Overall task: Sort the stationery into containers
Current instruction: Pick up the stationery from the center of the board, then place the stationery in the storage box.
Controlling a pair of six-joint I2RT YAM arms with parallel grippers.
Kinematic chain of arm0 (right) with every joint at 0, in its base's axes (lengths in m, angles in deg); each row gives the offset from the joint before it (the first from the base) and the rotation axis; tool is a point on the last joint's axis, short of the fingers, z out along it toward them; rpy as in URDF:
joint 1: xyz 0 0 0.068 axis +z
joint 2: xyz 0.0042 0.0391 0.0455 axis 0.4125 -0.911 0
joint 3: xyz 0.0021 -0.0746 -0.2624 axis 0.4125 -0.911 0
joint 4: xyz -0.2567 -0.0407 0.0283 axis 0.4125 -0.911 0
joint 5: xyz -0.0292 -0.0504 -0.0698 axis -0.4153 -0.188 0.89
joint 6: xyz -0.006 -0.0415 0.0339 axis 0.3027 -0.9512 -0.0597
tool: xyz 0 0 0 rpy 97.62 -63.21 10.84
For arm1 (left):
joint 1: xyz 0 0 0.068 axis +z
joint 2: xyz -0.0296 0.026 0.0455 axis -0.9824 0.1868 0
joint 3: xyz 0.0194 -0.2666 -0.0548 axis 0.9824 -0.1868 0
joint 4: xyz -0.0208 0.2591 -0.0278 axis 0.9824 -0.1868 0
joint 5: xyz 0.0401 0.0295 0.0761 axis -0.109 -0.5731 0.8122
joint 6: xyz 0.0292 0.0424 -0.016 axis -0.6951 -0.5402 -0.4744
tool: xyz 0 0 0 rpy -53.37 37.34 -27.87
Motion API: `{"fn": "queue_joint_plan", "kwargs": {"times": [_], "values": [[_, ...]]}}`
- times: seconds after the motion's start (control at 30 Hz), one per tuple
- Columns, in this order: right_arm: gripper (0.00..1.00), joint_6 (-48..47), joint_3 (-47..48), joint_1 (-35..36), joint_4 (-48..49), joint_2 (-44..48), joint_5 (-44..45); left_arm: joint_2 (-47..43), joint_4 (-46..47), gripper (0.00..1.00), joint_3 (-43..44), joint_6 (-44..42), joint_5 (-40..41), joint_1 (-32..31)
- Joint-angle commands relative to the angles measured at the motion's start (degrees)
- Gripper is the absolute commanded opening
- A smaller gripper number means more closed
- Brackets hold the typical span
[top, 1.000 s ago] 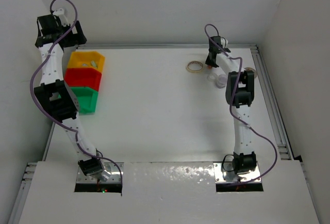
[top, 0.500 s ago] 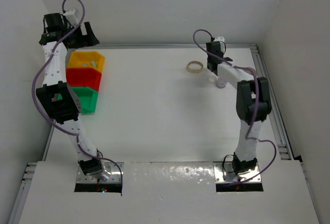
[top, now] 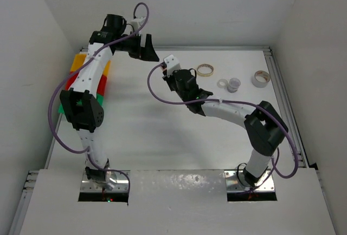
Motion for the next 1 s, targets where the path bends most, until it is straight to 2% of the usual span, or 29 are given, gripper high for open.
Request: {"fn": "queue_joint_plan", "kwargs": {"times": [0.0, 0.27, 0.33, 0.53, 0.57, 0.63, 0.67, 0.77, 0.8, 0.87, 0.9, 0.97], "values": [[0.0, -0.47, 4.76, 2.14, 5.3, -0.4, -3.63, -4.09, -1.38, 0.85, -1.44, -0.38, -2.49, -0.63], [0.0, 2.07, 7.23, 3.38, 5.3, -2.25, -4.25, -3.92, -1.91, 0.73, -4.87, -0.91, -0.47, -3.89], [0.0, 2.07, 7.23, 3.56, 5.65, -2.25, -4.51, -3.66, -1.3, 0.67, -4.78, -0.03, 1.03, -3.81], [0.0, 2.42, 7.93, 3.82, 5.91, -3.04, -5.04, -3.21, -0.51, 0.39, -5.13, 1.11, 0.94, -3.98], [0.0, 2.51, 8.02, 3.91, 5.91, -3.13, -5.13, -3.21, -0.42, 0.27, -5.14, 1.46, 0.94, -3.98], [0.0, 3.04, 8.55, 3.82, 5.65, -3.48, -5.48, -3.13, -0.42, 0.12, -5.49, 1.55, 0.94, -3.89], [0.0, 3.21, 8.81, 3.82, 5.39, -3.83, -5.92, -3.13, -0.33, 0.0, -5.75, 1.73, 1.03, -3.72], [0.0, 4.27, 9.6, 3.38, 4.95, -4.36, -6.71, -3.13, -0.42, 0.0, -6.28, 1.91, 1.03, -3.01], [0.12, 4.71, 9.69, 3.03, 4.86, -4.36, -6.71, -3.04, -0.5, 0.0, -6.37, 1.91, 1.12, -2.49], [0.47, 6.29, 9.69, 2.42, 4.16, -4.36, -7.32, -2.95, -0.77, 0.0, -6.45, 1.91, 2.26, -1.61], [0.74, 7.68, 9.61, 1.63, 3.2, -4.01, -7.76, -2.95, -0.86, 0.0, -6.28, 1.82, 2.7, -0.04], [0.89, 9.1, 8.91, 0.75, 2.49, -3.22, -7.68, -2.78, -1.29, 0.0, -5.49, 0.95, 4.8, 2.33]]}}
